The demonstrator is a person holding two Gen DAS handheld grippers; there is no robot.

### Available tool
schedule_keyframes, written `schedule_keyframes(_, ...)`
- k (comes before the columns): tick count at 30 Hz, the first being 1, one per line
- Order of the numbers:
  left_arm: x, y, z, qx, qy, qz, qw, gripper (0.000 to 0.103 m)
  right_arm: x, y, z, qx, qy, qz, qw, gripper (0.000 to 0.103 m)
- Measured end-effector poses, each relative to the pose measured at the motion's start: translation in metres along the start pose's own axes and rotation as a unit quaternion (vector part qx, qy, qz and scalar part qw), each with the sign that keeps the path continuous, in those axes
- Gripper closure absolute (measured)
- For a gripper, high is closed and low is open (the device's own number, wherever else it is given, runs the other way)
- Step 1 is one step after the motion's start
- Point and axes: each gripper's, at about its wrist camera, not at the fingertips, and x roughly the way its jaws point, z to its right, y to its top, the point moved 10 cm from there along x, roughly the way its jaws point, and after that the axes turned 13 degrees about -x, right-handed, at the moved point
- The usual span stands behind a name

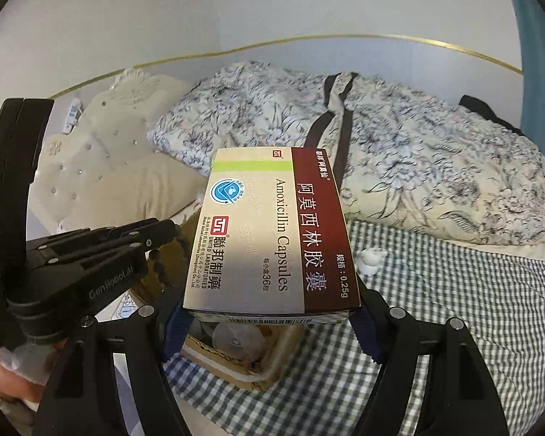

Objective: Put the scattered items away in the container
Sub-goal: 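Carry the capsules box and bead bracelet to the cardboard box and release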

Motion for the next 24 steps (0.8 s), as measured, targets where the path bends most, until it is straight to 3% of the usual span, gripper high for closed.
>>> schedule_keyframes(14,0.048,-0.007,-0.025,-0.017,0.024,-0.029,0.9991,0.089,0.085,-0.019,-0.009,-0.014,0.019,-0.061,0.998,0.029)
schedule_keyframes(15,0.048,-0.006,-0.025,-0.012,0.030,-0.027,0.9991,0.085,0.088,-0.019,-0.012,-0.015,0.026,-0.061,0.998,0.029)
schedule_keyframes(16,0.049,-0.006,-0.024,-0.007,0.034,-0.025,0.9991,0.067,0.090,-0.018,-0.013,-0.017,0.031,-0.056,0.998,0.029)
schedule_keyframes(17,0.049,-0.005,-0.025,-0.004,0.040,-0.023,0.9989,0.031,0.090,-0.018,-0.013,-0.022,0.030,-0.048,0.998,0.025)
schedule_keyframes(18,0.049,-0.004,-0.026,-0.003,0.053,-0.016,0.9985,0.014,0.089,-0.018,-0.014,-0.027,0.024,-0.041,0.998,0.017)
schedule_keyframes(19,0.047,-0.003,-0.028,-0.005,0.060,-0.007,0.9981,0.001,0.088,-0.017,-0.014,-0.034,0.014,-0.033,0.999,0.015)
schedule_keyframes(21,0.041,-0.001,-0.028,-0.016,0.063,0.015,0.9978,0.001,0.083,-0.018,-0.012,-0.050,-0.010,-0.022,0.998,0.014)
schedule_keyframes(24,0.042,-0.006,-0.025,-0.022,0.065,0.003,0.9976,0.001,0.075,-0.025,-0.004,-0.064,-0.035,-0.026,0.997,0.014)
